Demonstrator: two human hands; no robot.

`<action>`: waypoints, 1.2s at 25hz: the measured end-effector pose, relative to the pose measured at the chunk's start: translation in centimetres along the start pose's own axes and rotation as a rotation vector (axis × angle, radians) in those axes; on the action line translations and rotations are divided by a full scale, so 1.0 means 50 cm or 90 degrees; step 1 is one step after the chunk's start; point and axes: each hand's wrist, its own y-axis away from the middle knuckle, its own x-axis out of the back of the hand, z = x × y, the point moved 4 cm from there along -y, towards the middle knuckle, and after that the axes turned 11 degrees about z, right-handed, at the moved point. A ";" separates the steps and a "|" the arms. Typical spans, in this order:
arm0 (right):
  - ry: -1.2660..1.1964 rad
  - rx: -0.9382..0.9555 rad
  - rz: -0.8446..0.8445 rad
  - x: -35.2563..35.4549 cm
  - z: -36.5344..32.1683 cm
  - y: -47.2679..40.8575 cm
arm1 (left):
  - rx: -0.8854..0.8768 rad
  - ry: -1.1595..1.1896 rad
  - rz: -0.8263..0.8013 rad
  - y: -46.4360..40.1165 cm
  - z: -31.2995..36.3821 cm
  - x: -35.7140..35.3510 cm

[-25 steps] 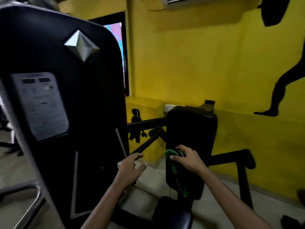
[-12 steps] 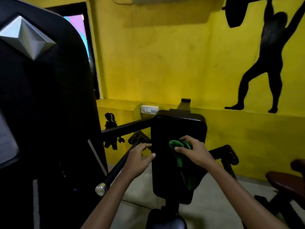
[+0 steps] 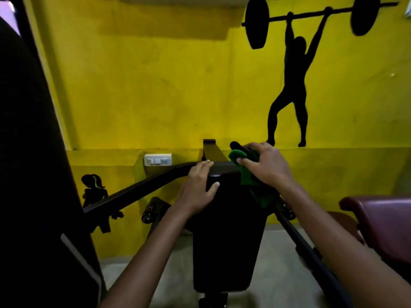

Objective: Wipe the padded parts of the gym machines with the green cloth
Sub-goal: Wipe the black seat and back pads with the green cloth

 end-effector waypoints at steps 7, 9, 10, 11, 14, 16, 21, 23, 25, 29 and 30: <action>0.321 0.185 -0.060 -0.126 -0.022 -0.023 | -0.102 -0.122 -0.007 -0.009 -0.042 -0.073; 0.327 0.185 -0.038 -0.111 0.008 -0.032 | -0.126 -0.117 0.015 -0.006 -0.050 -0.075; 0.324 0.162 -0.040 -0.101 0.029 -0.039 | -0.128 -0.109 0.019 -0.006 -0.055 -0.076; 0.317 0.128 -0.047 -0.091 0.051 -0.046 | -0.125 -0.104 0.017 -0.006 -0.057 -0.077; 0.308 0.061 -0.039 -0.081 0.080 -0.051 | -0.114 -0.097 0.014 -0.006 -0.063 -0.082; 0.333 0.083 -0.026 -0.097 0.049 -0.042 | -0.109 -0.100 0.016 -0.005 -0.065 -0.086; 0.311 0.229 -0.022 -0.108 0.027 -0.027 | -0.108 -0.108 0.028 -0.006 -0.067 -0.084; 0.288 0.194 -0.035 -0.086 0.070 -0.034 | -0.095 -0.083 0.030 -0.004 -0.067 -0.080; 0.270 0.131 -0.020 -0.072 0.111 -0.037 | -0.091 -0.067 0.020 -0.005 -0.063 -0.080; 0.236 0.040 -0.033 -0.074 0.128 -0.048 | -0.060 -0.063 -0.004 -0.002 -0.059 -0.075; 0.247 0.055 -0.045 -0.075 0.122 -0.050 | -0.057 -0.068 -0.013 -0.002 -0.057 -0.074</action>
